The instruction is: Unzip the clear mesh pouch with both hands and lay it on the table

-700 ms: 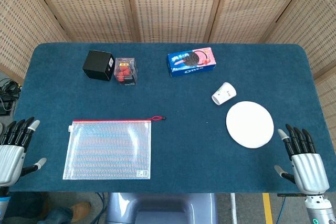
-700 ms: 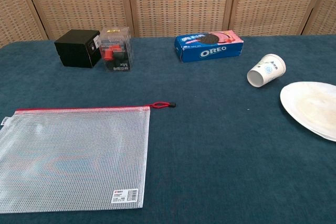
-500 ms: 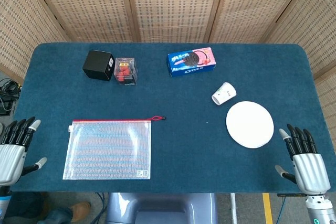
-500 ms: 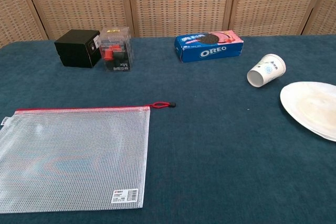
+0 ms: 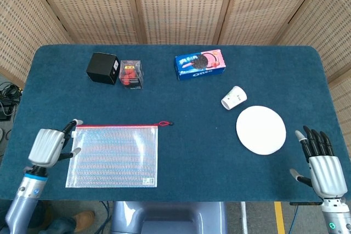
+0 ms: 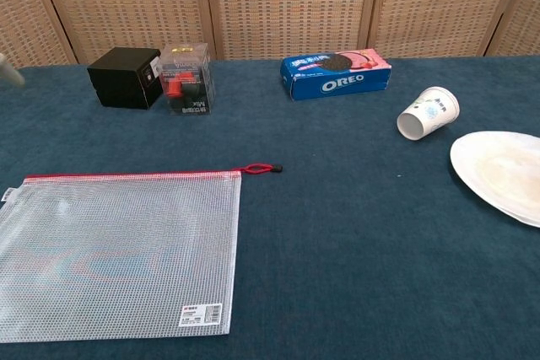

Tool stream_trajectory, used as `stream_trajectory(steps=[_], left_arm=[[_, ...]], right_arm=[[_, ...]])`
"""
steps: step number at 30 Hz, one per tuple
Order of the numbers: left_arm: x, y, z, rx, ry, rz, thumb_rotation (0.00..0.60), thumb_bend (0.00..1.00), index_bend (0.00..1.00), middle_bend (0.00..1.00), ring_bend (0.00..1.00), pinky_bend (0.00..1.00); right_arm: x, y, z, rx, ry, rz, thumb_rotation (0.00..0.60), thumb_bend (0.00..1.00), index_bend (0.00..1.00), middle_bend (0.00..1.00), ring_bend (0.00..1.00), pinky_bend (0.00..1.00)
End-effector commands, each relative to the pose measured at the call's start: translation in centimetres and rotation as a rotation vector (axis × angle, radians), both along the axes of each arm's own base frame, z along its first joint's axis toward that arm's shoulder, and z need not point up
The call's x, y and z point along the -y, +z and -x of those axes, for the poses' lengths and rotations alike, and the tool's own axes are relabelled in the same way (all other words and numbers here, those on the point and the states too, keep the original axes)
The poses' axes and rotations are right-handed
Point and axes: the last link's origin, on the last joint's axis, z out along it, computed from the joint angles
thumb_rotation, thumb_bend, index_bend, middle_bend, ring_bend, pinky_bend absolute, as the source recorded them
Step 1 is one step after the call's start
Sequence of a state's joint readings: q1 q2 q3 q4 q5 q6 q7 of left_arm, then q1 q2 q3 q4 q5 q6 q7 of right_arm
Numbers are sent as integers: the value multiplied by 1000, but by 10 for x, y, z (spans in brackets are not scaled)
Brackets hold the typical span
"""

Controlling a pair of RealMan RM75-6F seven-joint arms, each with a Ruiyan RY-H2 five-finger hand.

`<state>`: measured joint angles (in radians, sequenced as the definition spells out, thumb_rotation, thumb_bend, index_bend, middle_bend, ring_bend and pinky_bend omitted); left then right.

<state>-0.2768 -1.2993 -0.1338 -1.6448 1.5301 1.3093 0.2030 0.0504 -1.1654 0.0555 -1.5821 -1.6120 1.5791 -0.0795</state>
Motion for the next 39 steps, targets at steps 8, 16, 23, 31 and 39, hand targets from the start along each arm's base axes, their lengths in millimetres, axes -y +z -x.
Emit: stream_trajectory(steps=[8,16,23,31,39], left_arm=[[-106,-111,-123,-58,13,307,600,128,383,1000,975,1000],[-132,-155,-167,-53,78,371,600,281,365,1000,975,1000],[-143,-174,-185,-58,96,392,600,328,368,1000,975,1000],[-147,-192,-189,-91,119,407,600,331,412,1000,975,1000],[-152,-201,-187,-98,140,403,600,332,419,1000,975,1000]], right_arm=[[9,5,10,-5,-53,23,600,0,0,0,0,0],[13,7,16,-1,-81,27,600,0,0,0,0,0],[15,10,20,7,-94,34,600,0,0,0,0,0],[16,13,21,15,-100,38,600,0,0,0,0,0],[15,13,22,17,-103,33,600,0,0,0,0,0]])
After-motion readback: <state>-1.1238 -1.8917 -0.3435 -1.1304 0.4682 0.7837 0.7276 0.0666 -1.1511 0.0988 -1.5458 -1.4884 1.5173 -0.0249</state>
